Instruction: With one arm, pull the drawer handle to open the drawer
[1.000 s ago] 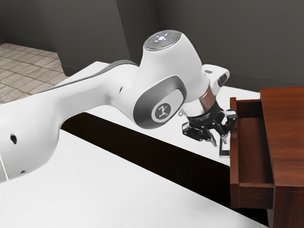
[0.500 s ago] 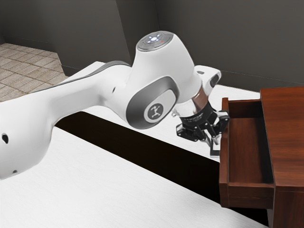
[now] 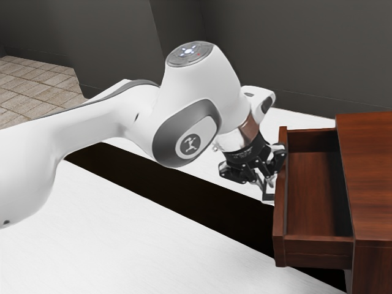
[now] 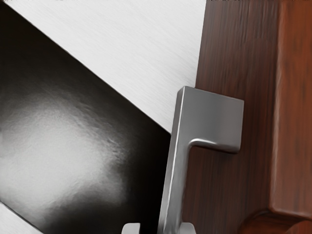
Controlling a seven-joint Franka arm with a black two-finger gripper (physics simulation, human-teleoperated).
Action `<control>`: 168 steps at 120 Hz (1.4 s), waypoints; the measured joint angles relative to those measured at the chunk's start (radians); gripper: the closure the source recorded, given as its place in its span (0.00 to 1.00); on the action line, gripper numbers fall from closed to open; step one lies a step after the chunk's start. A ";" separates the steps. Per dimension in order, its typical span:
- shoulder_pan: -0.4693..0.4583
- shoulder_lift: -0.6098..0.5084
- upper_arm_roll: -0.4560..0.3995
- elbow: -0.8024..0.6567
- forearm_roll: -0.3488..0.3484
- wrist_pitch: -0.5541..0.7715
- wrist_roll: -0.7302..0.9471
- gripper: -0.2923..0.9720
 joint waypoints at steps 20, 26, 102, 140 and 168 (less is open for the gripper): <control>0.003 -0.005 -0.002 -0.007 0.009 0.000 -0.003 0.77; 0.002 -0.006 -0.002 -0.008 0.010 0.000 -0.003 0.76; 0.015 -0.035 -0.003 -0.041 0.026 0.002 -0.006 0.74; 0.018 -0.053 0.008 -0.059 0.028 0.002 -0.006 0.74; 0.030 -0.073 0.010 -0.088 0.035 0.001 -0.007 0.74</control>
